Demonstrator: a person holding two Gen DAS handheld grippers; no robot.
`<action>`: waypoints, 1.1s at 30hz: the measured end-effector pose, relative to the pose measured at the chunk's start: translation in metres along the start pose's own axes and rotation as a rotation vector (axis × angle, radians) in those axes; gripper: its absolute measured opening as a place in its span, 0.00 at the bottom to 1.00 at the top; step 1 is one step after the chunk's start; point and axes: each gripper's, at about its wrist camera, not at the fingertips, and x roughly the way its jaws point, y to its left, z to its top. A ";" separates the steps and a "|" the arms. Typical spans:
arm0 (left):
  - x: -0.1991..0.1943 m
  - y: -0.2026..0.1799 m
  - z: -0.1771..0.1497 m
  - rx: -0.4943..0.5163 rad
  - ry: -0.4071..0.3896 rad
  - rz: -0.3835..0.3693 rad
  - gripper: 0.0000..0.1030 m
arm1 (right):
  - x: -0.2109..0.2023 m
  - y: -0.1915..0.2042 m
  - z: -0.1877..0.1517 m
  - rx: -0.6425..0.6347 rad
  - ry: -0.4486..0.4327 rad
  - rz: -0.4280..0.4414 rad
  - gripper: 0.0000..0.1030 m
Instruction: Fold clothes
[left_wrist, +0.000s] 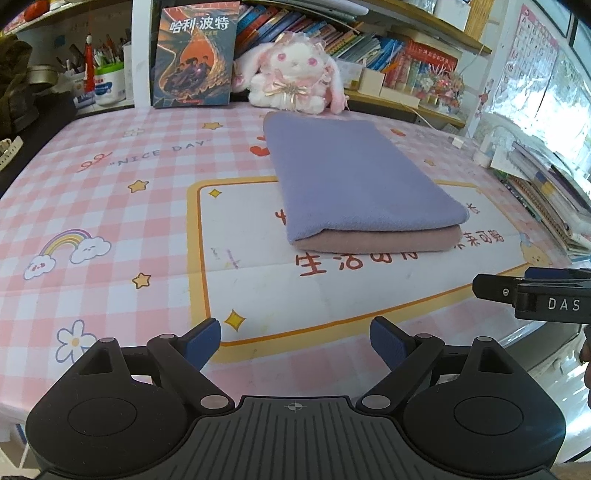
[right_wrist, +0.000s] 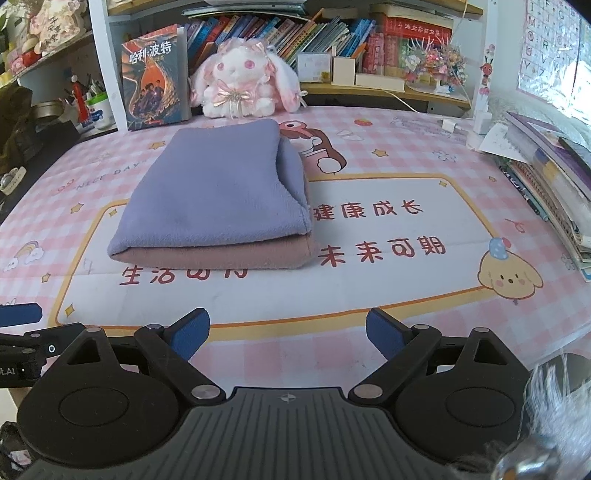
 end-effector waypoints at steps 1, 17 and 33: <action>0.000 0.000 0.000 0.000 0.001 0.002 0.88 | 0.001 0.000 0.000 -0.001 0.001 0.002 0.89; 0.004 0.008 0.003 -0.054 0.015 -0.010 0.88 | 0.004 -0.001 0.003 0.002 0.003 0.000 0.89; 0.010 0.008 0.004 -0.041 0.035 -0.006 0.88 | 0.011 -0.003 0.004 0.008 0.024 -0.002 0.89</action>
